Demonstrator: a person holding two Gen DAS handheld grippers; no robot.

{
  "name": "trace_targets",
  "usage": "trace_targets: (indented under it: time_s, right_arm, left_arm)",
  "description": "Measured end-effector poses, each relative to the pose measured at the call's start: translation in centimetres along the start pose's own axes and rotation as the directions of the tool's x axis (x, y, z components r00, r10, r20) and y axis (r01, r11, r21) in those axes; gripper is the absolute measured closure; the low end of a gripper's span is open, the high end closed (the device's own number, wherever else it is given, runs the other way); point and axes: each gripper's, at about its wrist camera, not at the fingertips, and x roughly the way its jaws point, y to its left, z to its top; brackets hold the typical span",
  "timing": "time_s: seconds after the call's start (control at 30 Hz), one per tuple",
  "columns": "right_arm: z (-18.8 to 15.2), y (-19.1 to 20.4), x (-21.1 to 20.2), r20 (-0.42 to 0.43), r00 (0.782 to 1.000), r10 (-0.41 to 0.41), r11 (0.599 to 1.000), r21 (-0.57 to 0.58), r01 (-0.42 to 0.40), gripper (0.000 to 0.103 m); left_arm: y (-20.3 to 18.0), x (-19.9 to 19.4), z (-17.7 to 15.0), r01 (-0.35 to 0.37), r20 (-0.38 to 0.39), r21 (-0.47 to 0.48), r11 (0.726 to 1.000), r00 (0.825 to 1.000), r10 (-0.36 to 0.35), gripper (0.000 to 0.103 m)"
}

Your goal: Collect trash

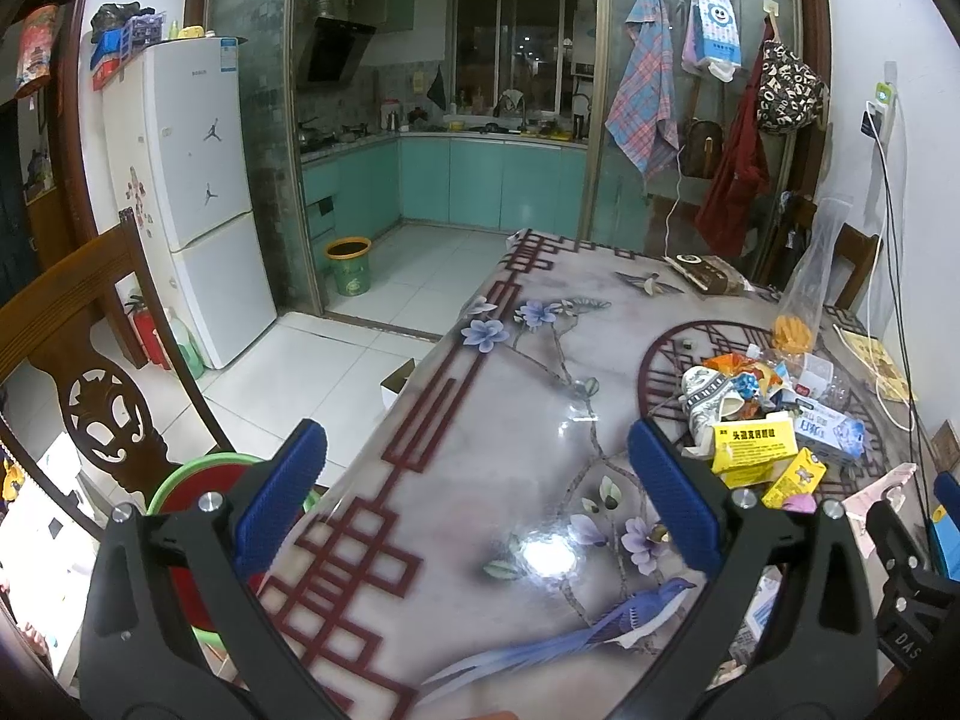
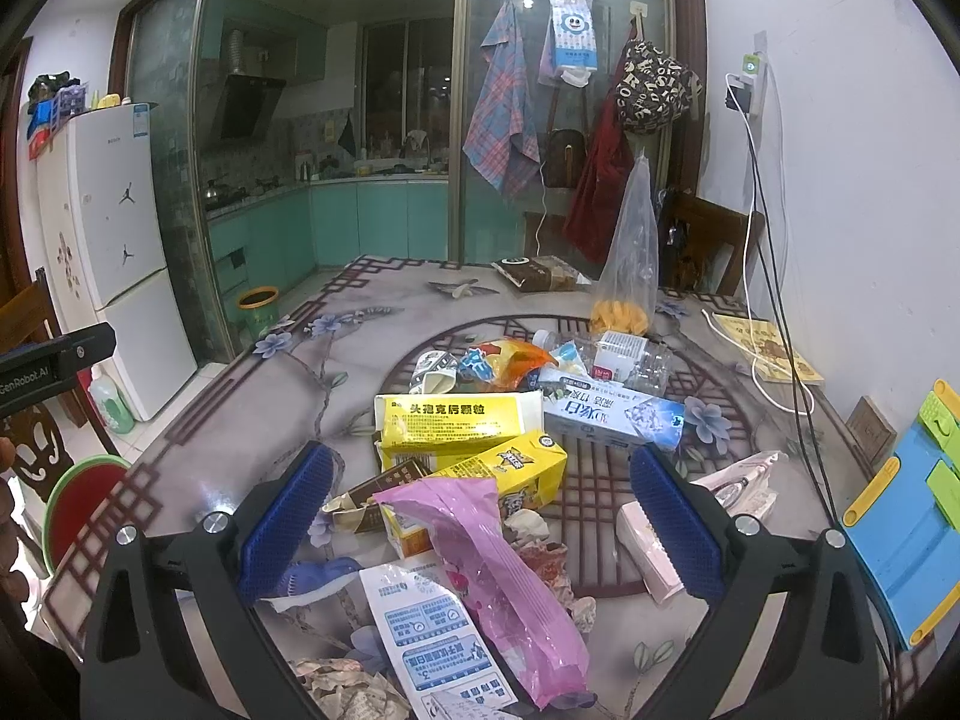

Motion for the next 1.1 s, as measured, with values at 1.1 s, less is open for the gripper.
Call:
trace_targets:
  time_s: [1.1]
  right_arm:
    - [-0.22,0.13,0.49,-0.009,1.0,-0.003,1.0,-0.006,0.003,0.007]
  left_arm:
    - [-0.25,0.13,-0.43,-0.009,-0.008,0.01,1.0,1.0,0.009,0.004]
